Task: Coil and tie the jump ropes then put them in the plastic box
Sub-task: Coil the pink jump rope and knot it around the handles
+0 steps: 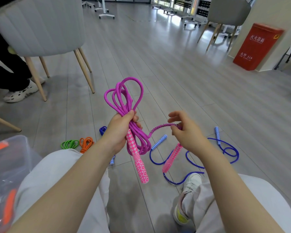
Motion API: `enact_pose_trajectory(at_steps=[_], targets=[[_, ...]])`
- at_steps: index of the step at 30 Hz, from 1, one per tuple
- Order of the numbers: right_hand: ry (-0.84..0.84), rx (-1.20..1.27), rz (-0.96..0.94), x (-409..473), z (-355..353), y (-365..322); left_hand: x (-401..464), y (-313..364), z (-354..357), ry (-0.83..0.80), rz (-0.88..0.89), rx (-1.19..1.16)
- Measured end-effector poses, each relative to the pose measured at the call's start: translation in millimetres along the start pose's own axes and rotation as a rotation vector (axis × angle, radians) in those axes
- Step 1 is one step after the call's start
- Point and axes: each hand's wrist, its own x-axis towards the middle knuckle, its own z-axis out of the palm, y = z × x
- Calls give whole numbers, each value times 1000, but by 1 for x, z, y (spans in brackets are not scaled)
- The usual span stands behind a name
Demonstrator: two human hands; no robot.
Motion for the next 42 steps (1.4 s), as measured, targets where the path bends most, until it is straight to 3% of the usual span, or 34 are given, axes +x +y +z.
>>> enact_pose_trajectory(at_steps=[6,9,12,17,20,25,28,34,42], targets=[[-83,78,-7,-1,0,-4,-8,-1,5,-128,-17,167],[-141,-10,-12,-1,0,-5,-12,-1,8,-120,-16,182],[-202,-44,63,-1,-7,2,-8,6,4,-76,11,70],[-459,-42,234,-7,-24,19,2,19,-14,77,97,7],[-491,-6,265,-10,-33,25,4,21,-20,145,133,-38],[-281,-57,226,-6,-35,26,4,24,-24,178,190,-11],[-73,-142,230,0,-36,27,-3,21,-21,40,144,123],[13,-249,264,3,-34,30,-19,20,-7,-166,57,238],[92,-140,204,15,-17,22,-36,2,-3,-531,-170,910]])
